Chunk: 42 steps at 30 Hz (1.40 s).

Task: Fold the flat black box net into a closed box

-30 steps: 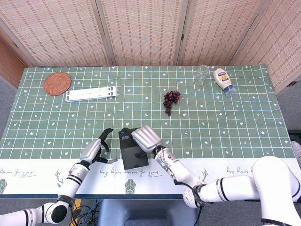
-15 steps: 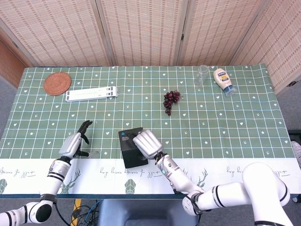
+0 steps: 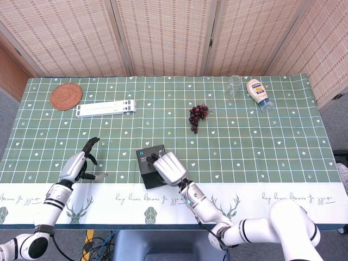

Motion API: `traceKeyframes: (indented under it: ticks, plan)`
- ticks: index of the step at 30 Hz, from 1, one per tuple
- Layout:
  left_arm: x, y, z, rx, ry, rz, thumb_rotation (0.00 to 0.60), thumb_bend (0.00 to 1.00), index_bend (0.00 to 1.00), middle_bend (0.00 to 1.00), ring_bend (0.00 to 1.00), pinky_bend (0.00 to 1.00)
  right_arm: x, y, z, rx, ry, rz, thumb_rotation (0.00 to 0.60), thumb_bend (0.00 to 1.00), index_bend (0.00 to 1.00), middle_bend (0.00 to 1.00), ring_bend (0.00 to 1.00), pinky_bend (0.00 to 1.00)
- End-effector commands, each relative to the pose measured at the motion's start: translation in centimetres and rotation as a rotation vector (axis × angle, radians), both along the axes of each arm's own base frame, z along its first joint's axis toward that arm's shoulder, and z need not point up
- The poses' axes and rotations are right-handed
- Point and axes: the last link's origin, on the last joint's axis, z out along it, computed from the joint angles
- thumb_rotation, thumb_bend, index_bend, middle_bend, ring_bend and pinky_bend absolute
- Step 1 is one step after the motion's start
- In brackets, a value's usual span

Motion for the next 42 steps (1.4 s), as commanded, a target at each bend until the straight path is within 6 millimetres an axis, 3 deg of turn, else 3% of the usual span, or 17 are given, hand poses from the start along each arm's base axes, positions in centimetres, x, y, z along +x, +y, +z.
traceKeyframes:
  ticks: [1, 9, 16, 34, 42]
  plan:
    - [0.0, 0.0, 0.1, -0.003, -0.004, -0.003, 0.6, 0.07, 0.0, 0.0, 0.46, 0.8, -0.4, 0.3, -0.4, -0.01, 0.01, 0.018, 0.6, 0.29, 0.34, 0.4, 0.77, 1.0]
    - [0.0, -0.2, 0.3, -0.009, -0.024, 0.0, 0.6, 0.07, 0.0, 0.0, 0.45, 0.8, -0.8, 0.0, -1.0, -0.058, 0.049, 0.076, 0.6, 0.31, 0.38, 0.41, 0.77, 1.0]
    - [-0.1, -0.2, 0.6, -0.01, -0.039, 0.0, 0.6, 0.07, 0.0, 0.0, 0.45, 0.8, -0.9, -0.2, -1.5, -0.093, 0.093, 0.128, 0.6, 0.32, 0.38, 0.39, 0.77, 1.0]
    - [-0.1, -0.2, 1.0, -0.006, -0.055, -0.01, 0.6, 0.07, 0.0, 0.0, 0.45, 0.8, -1.1, -0.8, -1.9, -0.137, 0.122, 0.172, 0.6, 0.34, 0.38, 0.43, 0.77, 1.0]
    - [0.1, -0.4, 1.4, 0.012, -0.056, -0.024, 0.6, 0.07, 0.0, 0.0, 0.45, 0.8, -1.3, -0.5, -0.6, -0.144, 0.073, 0.14, 0.6, 0.34, 0.38, 0.38, 0.77, 1.0]
